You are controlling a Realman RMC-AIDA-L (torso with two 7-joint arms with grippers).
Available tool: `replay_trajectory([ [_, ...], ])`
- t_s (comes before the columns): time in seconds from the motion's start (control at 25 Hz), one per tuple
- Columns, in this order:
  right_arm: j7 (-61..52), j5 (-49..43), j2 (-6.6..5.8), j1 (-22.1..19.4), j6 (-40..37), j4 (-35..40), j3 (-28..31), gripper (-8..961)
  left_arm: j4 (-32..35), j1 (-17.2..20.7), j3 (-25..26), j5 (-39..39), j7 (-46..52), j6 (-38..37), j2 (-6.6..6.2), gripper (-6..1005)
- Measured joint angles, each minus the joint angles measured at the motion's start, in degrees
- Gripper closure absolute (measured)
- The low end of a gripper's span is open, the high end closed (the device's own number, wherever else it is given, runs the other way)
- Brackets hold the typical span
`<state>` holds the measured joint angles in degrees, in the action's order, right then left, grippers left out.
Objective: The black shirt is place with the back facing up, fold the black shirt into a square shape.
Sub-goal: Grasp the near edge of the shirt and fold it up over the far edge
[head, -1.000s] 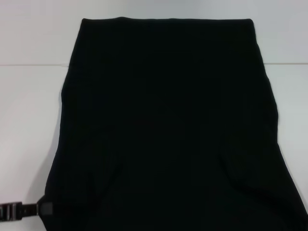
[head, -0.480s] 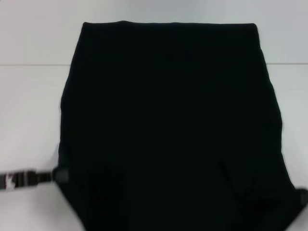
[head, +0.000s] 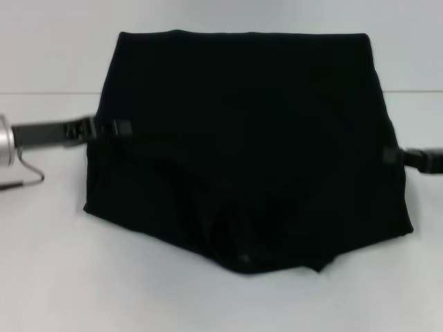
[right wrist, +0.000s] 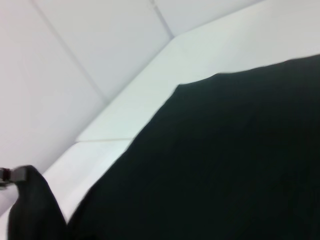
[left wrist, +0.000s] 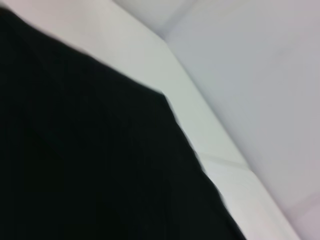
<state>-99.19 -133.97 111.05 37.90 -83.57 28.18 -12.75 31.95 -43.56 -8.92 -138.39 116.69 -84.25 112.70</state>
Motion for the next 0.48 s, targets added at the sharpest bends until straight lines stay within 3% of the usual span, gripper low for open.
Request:
replay_trajectory([
  [0.48,-0.82,0.39,1.86,10.83,26.73,-5.38,-2.35,895,-5.53,-5.32,-0.89,6.74,-4.73,24.80,0.66,970],
])
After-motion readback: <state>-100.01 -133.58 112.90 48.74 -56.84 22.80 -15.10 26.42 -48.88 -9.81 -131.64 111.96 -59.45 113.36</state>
